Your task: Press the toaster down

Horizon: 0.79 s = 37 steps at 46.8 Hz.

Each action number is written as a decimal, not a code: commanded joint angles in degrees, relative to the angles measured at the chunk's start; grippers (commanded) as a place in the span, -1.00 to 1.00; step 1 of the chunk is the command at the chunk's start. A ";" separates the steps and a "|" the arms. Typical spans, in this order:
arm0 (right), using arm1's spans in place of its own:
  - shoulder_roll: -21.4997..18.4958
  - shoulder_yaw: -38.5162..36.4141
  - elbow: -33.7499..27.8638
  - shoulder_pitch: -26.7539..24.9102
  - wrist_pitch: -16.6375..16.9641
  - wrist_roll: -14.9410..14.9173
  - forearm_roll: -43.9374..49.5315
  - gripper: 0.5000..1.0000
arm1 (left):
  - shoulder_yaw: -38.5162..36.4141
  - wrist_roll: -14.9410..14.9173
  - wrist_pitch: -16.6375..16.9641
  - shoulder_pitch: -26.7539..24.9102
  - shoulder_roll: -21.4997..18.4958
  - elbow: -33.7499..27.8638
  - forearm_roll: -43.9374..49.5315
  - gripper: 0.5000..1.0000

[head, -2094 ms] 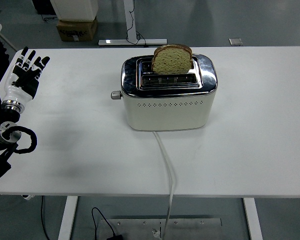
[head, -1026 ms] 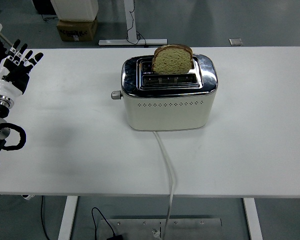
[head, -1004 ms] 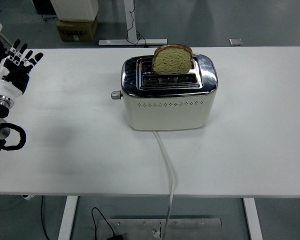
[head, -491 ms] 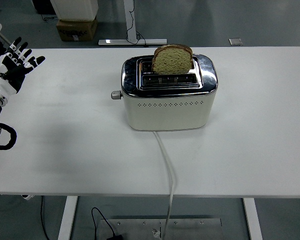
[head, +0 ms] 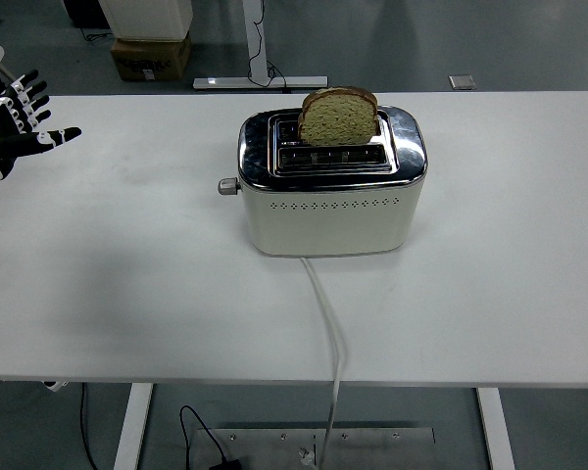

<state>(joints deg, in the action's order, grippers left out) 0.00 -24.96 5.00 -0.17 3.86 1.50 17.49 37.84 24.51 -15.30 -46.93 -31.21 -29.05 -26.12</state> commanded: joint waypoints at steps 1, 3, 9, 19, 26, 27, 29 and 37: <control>0.00 0.00 0.01 -0.01 0.01 0.00 0.00 0.99 | -0.04 0.02 -0.35 -0.80 -0.17 -0.12 -1.91 1.00; 0.00 0.00 0.01 -0.01 0.01 0.00 0.00 0.99 | -0.04 -0.07 -0.52 -1.06 -0.60 -0.13 -3.40 1.00; 0.00 0.00 0.01 -0.01 0.01 0.00 0.00 0.99 | -0.13 0.02 -0.61 -1.32 -1.75 -0.13 -7.01 1.00; 0.00 0.00 0.01 -0.01 0.01 0.00 0.00 0.99 | -0.40 0.02 -6.50 -1.94 -3.33 -0.21 -12.19 1.00; 0.00 0.00 0.01 -0.01 0.01 0.00 0.00 0.99 | -0.48 0.10 -6.41 -2.12 -4.65 -5.39 -17.64 1.00; 0.00 0.00 0.01 -0.01 0.01 0.00 0.00 0.99 | -0.48 0.10 -6.41 -2.12 -4.91 -6.36 -18.34 1.00; 0.00 0.00 -0.08 -0.01 0.01 0.00 0.00 0.99 | -0.48 0.10 -6.33 -2.12 -5.44 -8.20 -19.58 1.00; 0.00 0.00 0.01 -0.01 0.01 0.00 0.00 0.99 | -0.48 0.19 -6.50 -2.12 -7.29 -12.78 -23.36 1.00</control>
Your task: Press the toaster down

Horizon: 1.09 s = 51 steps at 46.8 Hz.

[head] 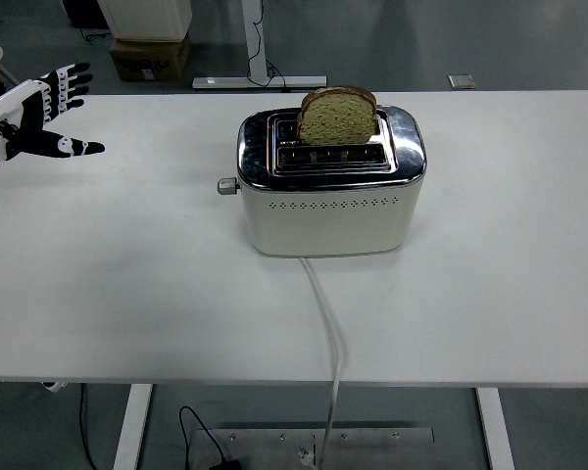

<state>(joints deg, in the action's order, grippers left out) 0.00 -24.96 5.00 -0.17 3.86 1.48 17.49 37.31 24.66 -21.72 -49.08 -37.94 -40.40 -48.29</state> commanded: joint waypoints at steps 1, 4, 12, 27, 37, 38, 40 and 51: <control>0.00 0.00 0.01 0.00 0.01 0.01 0.00 1.00 | 0.04 0.12 -0.08 0.04 -0.73 -1.96 -1.72 1.00; 0.00 0.00 0.01 0.00 0.01 0.01 0.00 0.99 | 0.04 0.12 -0.08 0.12 -1.35 -3.71 -3.56 1.00; 0.00 0.00 0.01 0.00 0.01 0.01 0.00 0.99 | -0.05 0.12 -0.08 0.56 -2.23 -6.18 -8.75 1.00; 0.00 0.00 0.01 0.00 0.01 0.01 0.00 0.99 | -0.49 5.04 0.19 1.53 -2.14 -6.62 -20.09 1.00; 0.00 0.00 0.01 0.00 0.01 0.01 0.00 0.99 | -3.56 10.34 0.45 1.53 -2.31 -8.11 -25.71 1.00; 0.00 0.00 0.01 0.00 0.01 0.01 0.00 0.99 | -3.91 10.34 0.54 1.53 -2.31 -8.38 -26.24 1.00; 0.00 0.00 0.01 0.00 0.01 0.01 0.00 0.99 | -4.53 10.34 1.15 1.53 -2.49 -8.73 -27.12 1.00; 0.00 0.00 0.01 0.00 0.01 0.01 0.00 0.99 | -7.08 10.34 5.11 1.88 -2.58 -9.34 -28.53 1.00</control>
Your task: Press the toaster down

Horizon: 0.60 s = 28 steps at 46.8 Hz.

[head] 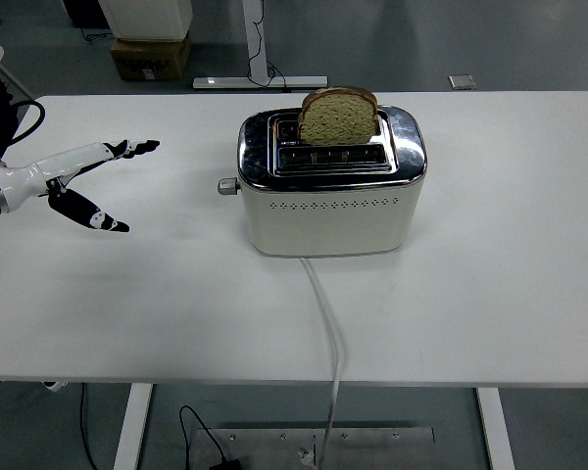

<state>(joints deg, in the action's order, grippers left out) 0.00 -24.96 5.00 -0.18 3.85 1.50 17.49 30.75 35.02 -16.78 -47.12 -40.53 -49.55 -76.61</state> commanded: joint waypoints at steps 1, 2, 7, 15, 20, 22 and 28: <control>0.00 0.00 0.01 0.00 0.01 -0.01 0.00 0.99 | -0.52 -0.02 0.17 -0.08 0.02 -0.54 -0.38 1.00; 0.00 0.00 0.01 0.00 0.01 -0.01 0.00 0.99 | -0.60 -0.02 0.17 -0.08 0.02 -0.98 -0.55 1.00; 0.00 0.00 0.01 0.00 0.01 -0.01 0.00 0.99 | -0.69 -0.02 0.17 0.01 -0.07 -4.15 -1.69 1.00; 0.00 0.00 0.01 0.00 0.01 -0.01 0.00 0.99 | -0.87 -0.02 0.35 0.18 -0.07 -8.10 -4.07 1.00; 0.00 0.00 0.01 0.00 0.01 -0.01 0.00 0.99 | -0.96 -0.02 1.22 0.19 -0.07 -9.42 -5.30 1.00; 0.00 0.00 0.01 0.00 0.01 -0.01 0.00 0.99 | -1.04 -0.02 1.49 0.19 -0.07 -9.42 -5.48 1.00; 0.00 0.00 0.01 0.00 0.01 -0.01 0.00 0.99 | -1.92 -0.02 1.84 0.27 -0.16 -9.51 -5.65 1.00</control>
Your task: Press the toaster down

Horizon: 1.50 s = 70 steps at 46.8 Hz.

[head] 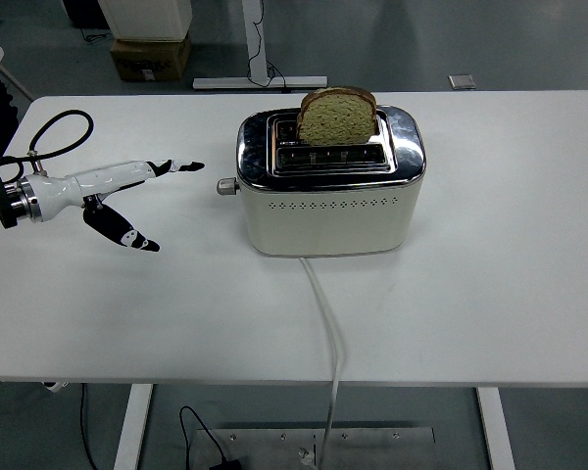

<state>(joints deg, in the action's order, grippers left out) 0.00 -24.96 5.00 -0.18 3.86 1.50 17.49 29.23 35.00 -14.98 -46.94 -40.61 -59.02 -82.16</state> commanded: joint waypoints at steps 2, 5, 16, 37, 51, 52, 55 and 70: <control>0.00 0.00 0.01 0.00 0.01 0.00 0.00 0.99 | -0.66 0.00 0.04 0.18 -0.18 0.05 -0.28 1.00; 0.00 0.00 -0.08 0.00 0.01 0.00 0.00 0.99 | -0.75 0.00 0.04 0.62 -0.70 0.05 -0.81 1.00; 0.00 0.00 0.01 0.00 0.01 0.00 0.00 0.99 | -0.75 0.00 0.30 0.88 -0.88 0.05 -1.60 1.00; 0.00 0.00 -0.08 0.00 0.01 0.00 0.00 0.99 | -0.75 0.00 0.65 0.79 0.09 0.14 -1.60 1.00; 0.00 0.00 0.01 0.00 0.01 0.00 0.00 0.99 | -0.75 0.00 0.91 0.71 0.62 0.31 -1.34 1.00; 0.00 0.00 0.01 0.00 0.01 0.00 0.00 0.99 | -0.75 0.00 1.00 0.71 0.62 0.31 -1.25 1.00; 0.00 0.00 -0.08 0.00 0.01 0.00 0.00 0.99 | -0.75 0.00 1.44 0.62 0.79 0.31 -1.25 1.00; 0.00 0.00 0.01 0.00 0.01 0.00 0.00 0.99 | -1.19 0.00 1.62 0.70 2.29 0.84 -1.25 1.00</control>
<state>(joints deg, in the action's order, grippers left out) 0.00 -24.96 4.99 -0.17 3.86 1.51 17.49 28.17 35.00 -13.43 -46.32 -38.42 -58.21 -83.41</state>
